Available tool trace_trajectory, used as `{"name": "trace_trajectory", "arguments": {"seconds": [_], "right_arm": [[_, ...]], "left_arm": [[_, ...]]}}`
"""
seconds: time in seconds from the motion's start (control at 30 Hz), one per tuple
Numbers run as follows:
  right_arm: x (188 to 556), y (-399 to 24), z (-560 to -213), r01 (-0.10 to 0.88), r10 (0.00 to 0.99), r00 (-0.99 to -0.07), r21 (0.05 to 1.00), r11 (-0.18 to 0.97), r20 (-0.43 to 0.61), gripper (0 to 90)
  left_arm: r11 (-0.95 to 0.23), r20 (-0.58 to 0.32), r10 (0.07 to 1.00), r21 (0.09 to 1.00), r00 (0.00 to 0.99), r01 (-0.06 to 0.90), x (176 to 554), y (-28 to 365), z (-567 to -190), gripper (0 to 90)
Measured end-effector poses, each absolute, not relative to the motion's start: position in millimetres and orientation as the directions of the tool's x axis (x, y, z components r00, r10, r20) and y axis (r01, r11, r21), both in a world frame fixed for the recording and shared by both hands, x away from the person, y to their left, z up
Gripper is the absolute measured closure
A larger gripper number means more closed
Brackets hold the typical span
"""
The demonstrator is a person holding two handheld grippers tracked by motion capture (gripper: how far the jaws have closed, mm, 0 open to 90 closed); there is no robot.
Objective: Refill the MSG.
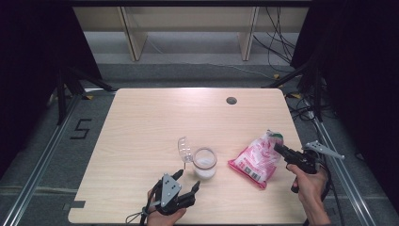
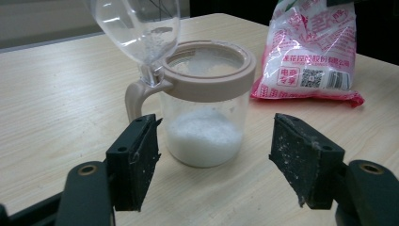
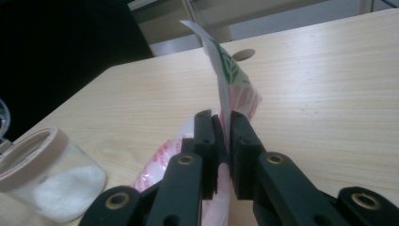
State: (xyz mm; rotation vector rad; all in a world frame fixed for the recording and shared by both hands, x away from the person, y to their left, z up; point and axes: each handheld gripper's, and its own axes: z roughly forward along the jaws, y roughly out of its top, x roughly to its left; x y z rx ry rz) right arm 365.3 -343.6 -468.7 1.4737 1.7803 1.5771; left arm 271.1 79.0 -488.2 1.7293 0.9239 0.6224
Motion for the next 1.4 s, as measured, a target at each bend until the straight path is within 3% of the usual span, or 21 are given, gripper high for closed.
{"name": "trace_trajectory", "arguments": {"seconds": [0.03,0.07,0.33,0.4,0.47,0.53,0.57,0.6,0.77,0.97,1.4], "right_arm": [[363,-343,-469,0.485,0.828,-0.383,0.852,-0.196,0.409,82.9],[366,-346,-473,0.458,0.839,-0.398,0.873,-0.167,0.37,82.1],[363,-349,-476,0.48,0.834,-0.365,0.851,-0.212,0.414,73.9],[363,-350,-477,0.468,0.842,-0.364,0.86,-0.203,0.397,67.8],[359,-348,-477,0.495,0.827,-0.34,0.833,-0.248,0.448,65.5],[358,-350,-479,0.486,0.85,-0.347,0.851,-0.199,0.397,61.9],[356,-346,-478,0.519,0.828,-0.321,0.817,-0.252,0.459,58.6],[357,-350,-480,0.491,0.848,-0.331,0.843,-0.219,0.413,55.6],[351,-349,-480,0.514,0.849,-0.282,0.818,-0.259,0.447,49.2],[342,-347,-479,0.511,0.88,-0.244,0.825,-0.241,0.408,41.6],[323,-327,-470,0.465,0.909,-0.327,0.882,-0.082,0.257,35.4]], "left_arm": [[-0.184,-0.012,0.819,0.941,0.573,0.283,272,81,-488,32.0],[-0.178,-0.016,0.824,0.942,0.566,0.286,273,82,-488,31.9],[-0.172,-0.021,0.831,0.941,0.556,0.292,276,88,-487,31.9],[-0.153,-0.033,0.833,0.945,0.552,0.288,278,88,-488,31.8],[-0.168,-0.021,0.83,0.943,0.558,0.286,279,89,-488,31.8],[-0.179,-0.016,0.83,0.939,0.557,0.294,278,89,-488,31.8],[-0.176,-0.02,0.831,0.938,0.555,0.297,278,88,-488,31.8],[-0.183,-0.014,0.829,0.938,0.56,0.294,279,88,-488,31.8],[-0.171,-0.023,0.831,0.94,0.556,0.295,281,89,-488,31.6],[-0.158,-0.037,0.832,0.941,0.554,0.3,281,91,-487,31.6],[-0.17,-0.029,0.835,0.936,0.549,0.308,286,95,-487,31.1]]}}
